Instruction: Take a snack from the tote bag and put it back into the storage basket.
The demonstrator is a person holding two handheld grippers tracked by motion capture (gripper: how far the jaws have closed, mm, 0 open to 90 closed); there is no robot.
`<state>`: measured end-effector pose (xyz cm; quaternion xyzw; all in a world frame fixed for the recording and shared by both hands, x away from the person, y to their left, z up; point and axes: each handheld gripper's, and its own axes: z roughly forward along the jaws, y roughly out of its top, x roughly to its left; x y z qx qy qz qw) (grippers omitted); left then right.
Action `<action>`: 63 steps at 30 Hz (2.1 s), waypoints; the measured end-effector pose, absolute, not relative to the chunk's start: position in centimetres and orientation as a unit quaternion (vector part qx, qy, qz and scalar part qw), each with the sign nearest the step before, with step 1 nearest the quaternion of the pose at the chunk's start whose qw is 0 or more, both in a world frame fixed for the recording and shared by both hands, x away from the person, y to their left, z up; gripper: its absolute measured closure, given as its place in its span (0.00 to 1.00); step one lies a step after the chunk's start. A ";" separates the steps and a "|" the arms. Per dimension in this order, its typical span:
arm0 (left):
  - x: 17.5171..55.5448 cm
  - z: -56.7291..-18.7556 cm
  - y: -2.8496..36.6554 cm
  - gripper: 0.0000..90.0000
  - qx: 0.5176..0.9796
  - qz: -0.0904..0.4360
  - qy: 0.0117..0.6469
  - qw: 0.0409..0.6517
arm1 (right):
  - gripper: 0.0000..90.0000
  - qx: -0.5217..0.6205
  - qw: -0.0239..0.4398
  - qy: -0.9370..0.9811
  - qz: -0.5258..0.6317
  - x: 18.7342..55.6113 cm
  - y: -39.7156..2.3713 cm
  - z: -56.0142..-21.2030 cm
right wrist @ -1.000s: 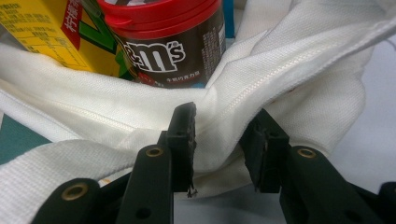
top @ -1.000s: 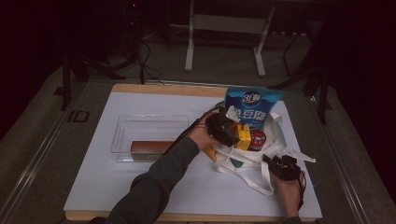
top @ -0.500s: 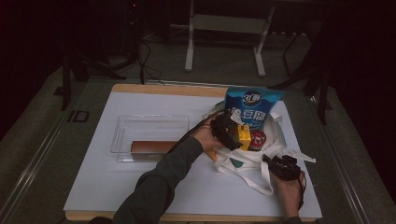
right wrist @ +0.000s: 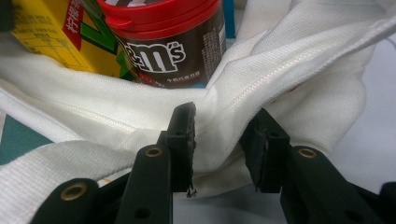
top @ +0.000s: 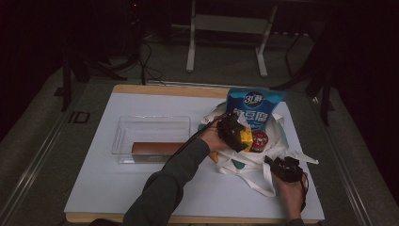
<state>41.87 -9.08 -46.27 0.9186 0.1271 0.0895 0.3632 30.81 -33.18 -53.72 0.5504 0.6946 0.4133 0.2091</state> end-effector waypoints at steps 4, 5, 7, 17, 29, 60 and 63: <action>42.1 -46.6 -9.5 0.21 0.917 0.076 0.125 0.370 | 0.72 0.551 0.208 0.694 0.414 30.8 -33.2 -53.7; 42.2 -46.7 -9.5 0.22 0.916 0.075 0.124 0.375 | 0.72 0.551 0.208 0.694 0.414 30.8 -33.2 -53.7; 42.3 -46.9 -9.5 0.22 0.913 0.068 0.127 0.381 | 0.72 0.551 0.208 0.694 0.414 30.8 -33.2 -53.7; 42.4 -47.3 -9.6 0.21 0.912 0.061 0.132 0.383 | 0.72 0.550 0.209 0.695 0.413 30.8 -33.2 -53.7; 42.1 -47.7 -9.9 0.22 0.913 0.073 0.134 0.379 | 0.72 0.550 0.207 0.694 0.415 30.8 -33.2 -53.7; 40.8 -46.4 -9.3 0.31 0.904 0.104 0.151 0.387 | 0.71 0.552 0.203 0.693 0.417 30.8 -33.3 -53.7; 40.8 -45.8 -9.0 0.32 0.900 0.103 0.157 0.394 | 0.71 0.552 0.203 0.693 0.418 30.8 -33.3 -53.7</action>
